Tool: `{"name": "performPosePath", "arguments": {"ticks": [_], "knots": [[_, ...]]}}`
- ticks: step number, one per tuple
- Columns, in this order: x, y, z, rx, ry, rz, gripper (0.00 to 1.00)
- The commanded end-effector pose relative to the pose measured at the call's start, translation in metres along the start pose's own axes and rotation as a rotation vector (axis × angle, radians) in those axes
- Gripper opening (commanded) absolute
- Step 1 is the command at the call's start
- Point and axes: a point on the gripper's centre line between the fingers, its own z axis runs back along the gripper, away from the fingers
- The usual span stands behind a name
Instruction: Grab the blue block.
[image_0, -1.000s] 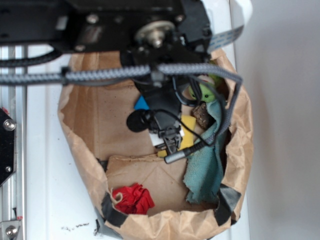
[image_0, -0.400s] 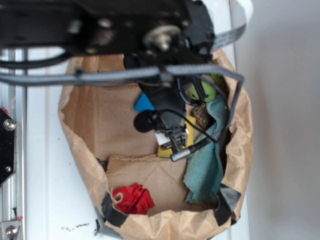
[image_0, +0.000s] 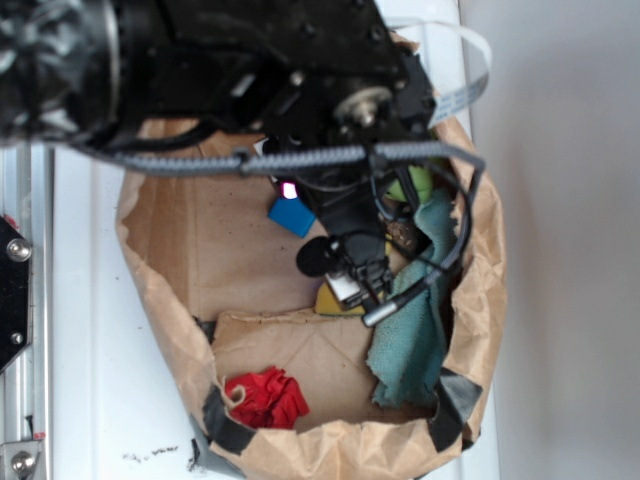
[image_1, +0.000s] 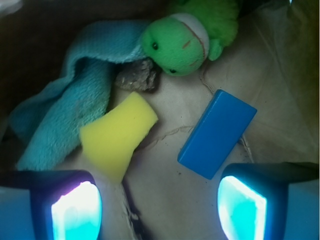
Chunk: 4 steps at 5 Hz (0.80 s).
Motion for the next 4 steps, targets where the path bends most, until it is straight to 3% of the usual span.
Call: {"name": "performPosePath", "arguments": {"ticks": [1, 2, 4], "knots": [[0.015, 0.023, -0.003, 0.032, -0.095, 0.162, 1.0], [0.017, 0.031, -0.011, 0.082, -0.143, 0.185, 1.0], [0.019, 0.034, -0.016, 0.11, -0.153, 0.184, 1.0]]}}
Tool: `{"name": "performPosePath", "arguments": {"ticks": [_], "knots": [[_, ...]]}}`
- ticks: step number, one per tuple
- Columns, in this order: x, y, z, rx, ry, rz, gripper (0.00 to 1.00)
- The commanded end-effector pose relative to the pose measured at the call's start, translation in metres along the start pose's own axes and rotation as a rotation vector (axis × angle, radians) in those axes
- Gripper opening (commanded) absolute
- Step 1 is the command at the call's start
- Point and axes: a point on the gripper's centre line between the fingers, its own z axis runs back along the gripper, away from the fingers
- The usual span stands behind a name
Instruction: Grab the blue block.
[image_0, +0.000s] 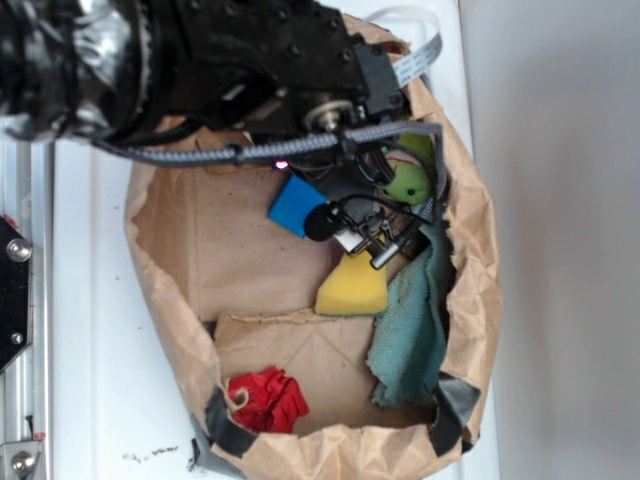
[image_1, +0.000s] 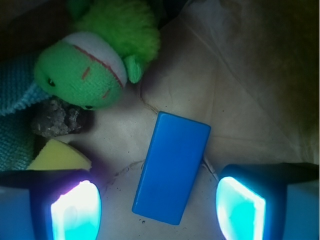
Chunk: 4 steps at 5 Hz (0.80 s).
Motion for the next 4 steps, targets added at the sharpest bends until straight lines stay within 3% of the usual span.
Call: {"name": "performPosePath", "arguments": {"ticks": [1, 2, 4], "knots": [[0.0095, 0.0029, 0.0043, -0.004, -0.025, 0.007, 1.0], [0.0014, 0.0035, 0.0034, 0.03, 0.03, 0.029, 1.0], [0.0014, 0.0035, 0.0034, 0.03, 0.03, 0.029, 1.0]]}}
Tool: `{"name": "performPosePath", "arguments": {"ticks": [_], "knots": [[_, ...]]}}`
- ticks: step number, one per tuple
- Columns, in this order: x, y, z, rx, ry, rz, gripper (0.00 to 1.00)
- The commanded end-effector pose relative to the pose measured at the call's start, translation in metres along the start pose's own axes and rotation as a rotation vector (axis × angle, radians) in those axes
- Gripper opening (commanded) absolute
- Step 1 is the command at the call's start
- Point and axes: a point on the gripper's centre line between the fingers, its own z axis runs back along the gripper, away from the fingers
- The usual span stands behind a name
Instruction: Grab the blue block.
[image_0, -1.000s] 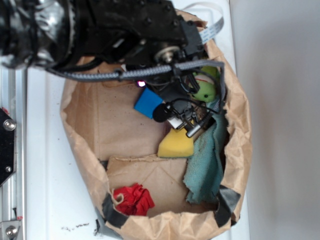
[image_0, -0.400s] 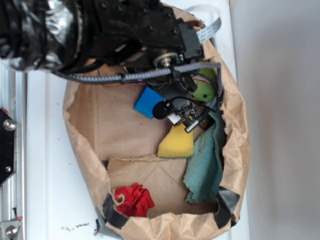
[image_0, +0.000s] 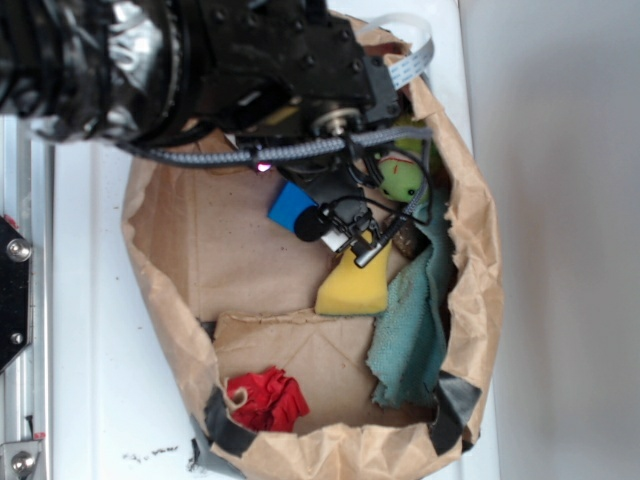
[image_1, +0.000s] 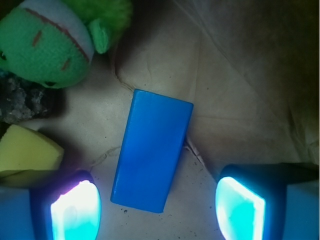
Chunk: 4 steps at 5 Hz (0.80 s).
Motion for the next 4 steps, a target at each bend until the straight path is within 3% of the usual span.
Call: {"name": "performPosePath", "arguments": {"ticks": [1, 3, 4], "knots": [[0.011, -0.003, 0.013, -0.027, -0.042, -0.003, 1.0], [0.022, -0.018, 0.002, -0.083, -0.043, 0.03, 1.0], [0.028, -0.033, -0.014, -0.109, -0.085, 0.063, 1.0]]}}
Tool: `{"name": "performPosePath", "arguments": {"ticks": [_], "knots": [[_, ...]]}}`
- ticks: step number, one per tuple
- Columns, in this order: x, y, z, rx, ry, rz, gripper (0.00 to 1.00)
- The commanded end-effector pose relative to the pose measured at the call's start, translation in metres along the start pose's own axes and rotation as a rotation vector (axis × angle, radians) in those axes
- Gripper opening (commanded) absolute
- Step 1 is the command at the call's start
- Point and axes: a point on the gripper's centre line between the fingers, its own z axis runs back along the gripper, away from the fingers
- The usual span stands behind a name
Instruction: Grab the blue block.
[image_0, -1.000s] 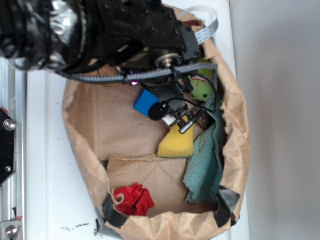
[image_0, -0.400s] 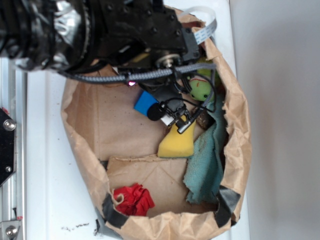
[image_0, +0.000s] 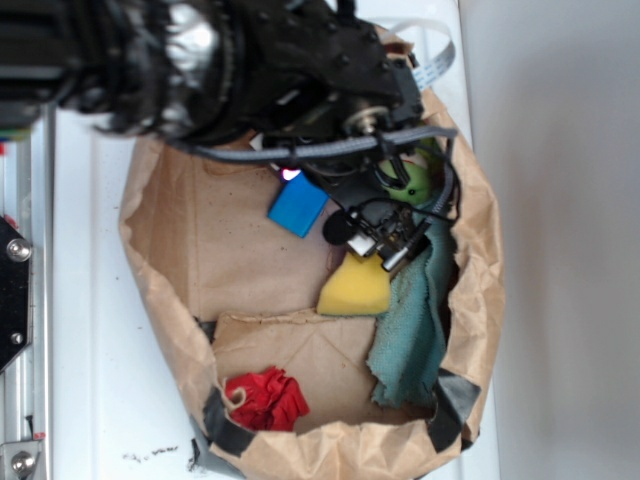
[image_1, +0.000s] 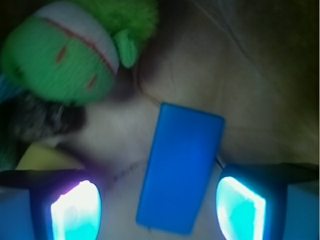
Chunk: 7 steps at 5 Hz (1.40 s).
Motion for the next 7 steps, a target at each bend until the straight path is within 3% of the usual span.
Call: {"name": "performPosePath", "arguments": {"ticks": [1, 3, 4, 5, 6, 7], "knots": [[0.023, -0.029, -0.014, -0.024, -0.095, 0.043, 1.0], [0.013, -0.027, -0.015, 0.002, -0.151, -0.009, 1.0], [0.013, -0.02, -0.021, 0.059, -0.18, -0.02, 1.0], [0.009, -0.005, -0.026, 0.095, -0.166, -0.039, 1.0], [0.001, 0.007, -0.009, 0.074, -0.1, -0.042, 1.0], [-0.003, 0.009, 0.011, 0.018, -0.042, 0.0, 1.0]]}}
